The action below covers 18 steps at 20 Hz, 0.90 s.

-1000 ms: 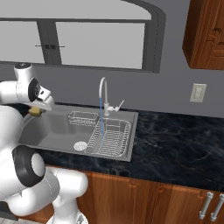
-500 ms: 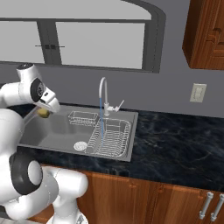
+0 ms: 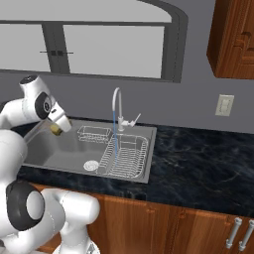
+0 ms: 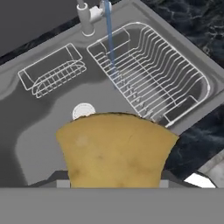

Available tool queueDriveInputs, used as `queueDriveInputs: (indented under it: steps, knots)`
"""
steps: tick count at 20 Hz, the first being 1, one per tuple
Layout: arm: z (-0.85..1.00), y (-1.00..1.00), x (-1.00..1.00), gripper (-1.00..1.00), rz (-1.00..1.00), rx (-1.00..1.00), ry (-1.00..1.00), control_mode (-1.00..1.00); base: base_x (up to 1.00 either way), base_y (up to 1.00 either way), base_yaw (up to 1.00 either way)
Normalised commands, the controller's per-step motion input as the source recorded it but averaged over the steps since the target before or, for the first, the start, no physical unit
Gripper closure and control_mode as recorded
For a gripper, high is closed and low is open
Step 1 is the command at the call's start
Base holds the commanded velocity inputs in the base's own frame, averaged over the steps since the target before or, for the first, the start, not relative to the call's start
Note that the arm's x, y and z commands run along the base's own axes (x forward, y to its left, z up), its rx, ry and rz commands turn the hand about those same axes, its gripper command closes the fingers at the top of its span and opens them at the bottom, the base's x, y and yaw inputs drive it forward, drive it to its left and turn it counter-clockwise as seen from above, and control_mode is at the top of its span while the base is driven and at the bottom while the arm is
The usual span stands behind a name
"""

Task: Soak the sponge with water for a few seconds and then drop it inside the sink.

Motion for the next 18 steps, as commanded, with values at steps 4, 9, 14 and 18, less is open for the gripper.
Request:
queueDriveInputs:
  steps: [4, 9, 14, 18]
  knots:
    - [-0.12, -0.01, 0.00, 1.00, -0.24, -0.05, -0.10, -1.00, 0.00, 0.00, 0.00]
    - [-0.15, -0.17, 0.00, 1.00, -0.22, -0.05, -0.01, -1.00, 0.00, 0.00, 0.00]
    - [-0.01, -0.27, 0.04, 1.00, -0.12, 0.00, 0.00, -1.00, 0.00, 0.00, 0.00]
    - [-0.01, -0.23, 0.04, 1.00, -0.16, -0.02, 0.00, -1.00, 0.00, 0.00, 0.00]
